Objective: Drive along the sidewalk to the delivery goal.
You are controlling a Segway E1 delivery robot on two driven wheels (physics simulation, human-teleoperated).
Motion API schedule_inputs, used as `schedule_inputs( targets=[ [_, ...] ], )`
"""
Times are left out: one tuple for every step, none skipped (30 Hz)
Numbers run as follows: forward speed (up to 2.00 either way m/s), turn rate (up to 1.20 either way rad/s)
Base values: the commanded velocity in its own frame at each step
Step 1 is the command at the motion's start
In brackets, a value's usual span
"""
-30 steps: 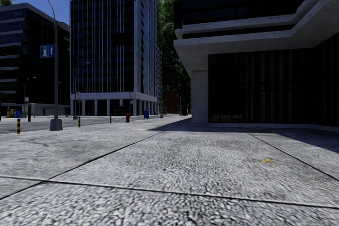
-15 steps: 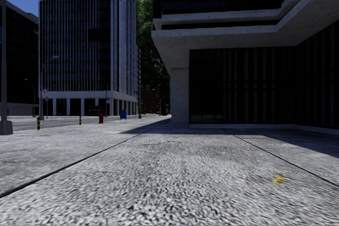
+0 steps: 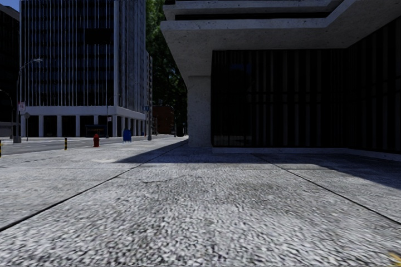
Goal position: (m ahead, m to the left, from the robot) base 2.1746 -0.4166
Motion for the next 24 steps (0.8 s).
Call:
schedule_inputs(
  targets=[
    [1.95,-0.39],
    [1.84,-0.39],
    [1.84,-0.39],
    [1.80,-0.39],
    [1.74,-0.39],
    [1.64,-0.39],
    [1.50,-0.39],
    [1.50,-0.39],
    [1.41,-0.39],
    [1.37,-0.39],
    [1.35,-0.39],
    [1.35,-0.39],
    [1.35,-0.39],
    [1.35,-0.39],
    [1.35,-0.39],
    [1.35,-0.39],
    [1.35,-0.39],
    [1.35,-0.39],
    [1.35,-0.36],
    [1.35,-0.34],
    [1.35,-0.34],
    [1.35,-0.32],
    [1.35,-0.18],
    [1.35,-0.18]
  ],
)
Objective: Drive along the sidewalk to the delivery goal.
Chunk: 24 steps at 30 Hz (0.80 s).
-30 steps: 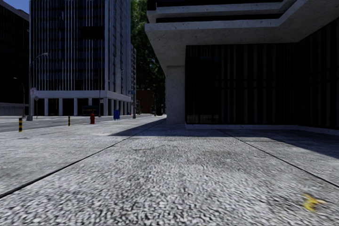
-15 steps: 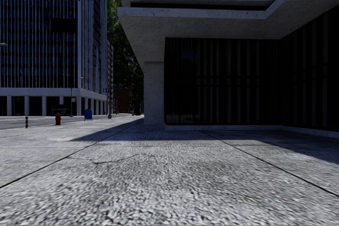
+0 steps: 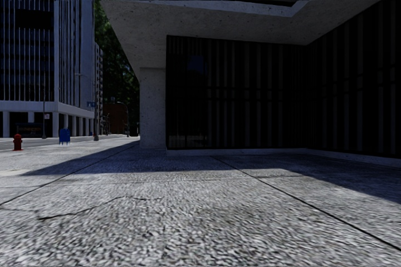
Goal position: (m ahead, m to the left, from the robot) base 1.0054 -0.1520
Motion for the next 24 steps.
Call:
schedule_inputs(
  targets=[
    [1.35,0.00],
    [1.35,0.00],
    [1.35,0.00],
    [1.35,0.00],
    [1.35,0.00],
    [1.35,0.00],
    [1.35,0.00],
    [1.35,0.00],
    [1.35,0.00],
    [1.36,0.00],
    [1.36,0.00],
    [1.36,0.00],
    [1.36,0.00],
    [1.35,0.00],
    [1.28,0.00],
    [1.06,0.00],
    [1.06,0.00],
    [0.90,0.00],
    [0.72,0.00],
    [0.38,0.00],
    [0.00,0.00],
    [0.00,0.00],
    [0.00,0.00],
    [0.00,0.00]
  ],
)
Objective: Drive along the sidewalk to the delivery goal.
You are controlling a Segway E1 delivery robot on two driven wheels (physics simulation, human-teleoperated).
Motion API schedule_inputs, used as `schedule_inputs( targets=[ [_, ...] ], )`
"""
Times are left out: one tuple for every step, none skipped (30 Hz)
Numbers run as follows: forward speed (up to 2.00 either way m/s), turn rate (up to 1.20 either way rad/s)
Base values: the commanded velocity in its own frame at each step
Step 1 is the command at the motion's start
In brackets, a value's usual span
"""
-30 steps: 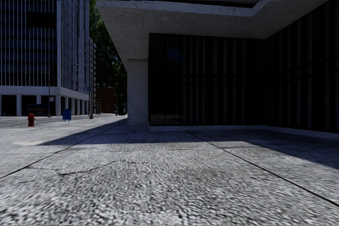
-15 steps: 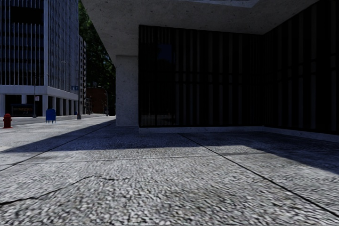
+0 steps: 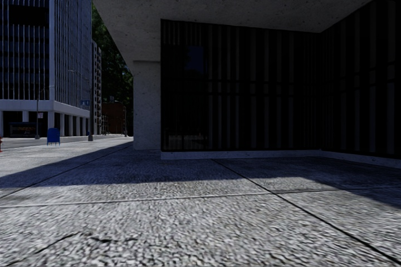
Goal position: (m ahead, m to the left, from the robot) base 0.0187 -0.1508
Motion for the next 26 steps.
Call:
schedule_inputs(
  targets=[
    [0.00,0.00],
    [0.00,0.00],
    [0.00,0.00],
    [0.00,0.00],
    [0.00,0.00],
    [0.00,0.00],
    [0.00,0.00],
    [0.00,0.00],
    [0.00,0.00],
    [0.00,0.00],
    [0.00,0.00],
    [0.00,0.00],
    [0.00,0.00],
    [0.00,0.00],
    [0.00,0.00],
    [0.00,0.00],
    [0.00,0.00],
    [0.00,0.00],
    [0.00,0.00],
    [0.00,0.00],
    [0.00,0.00],
    [0.00,0.00],
    [0.00,0.00],
    [0.00,0.00],
    [0.00,0.00],
    [0.00,0.00]
  ],
)
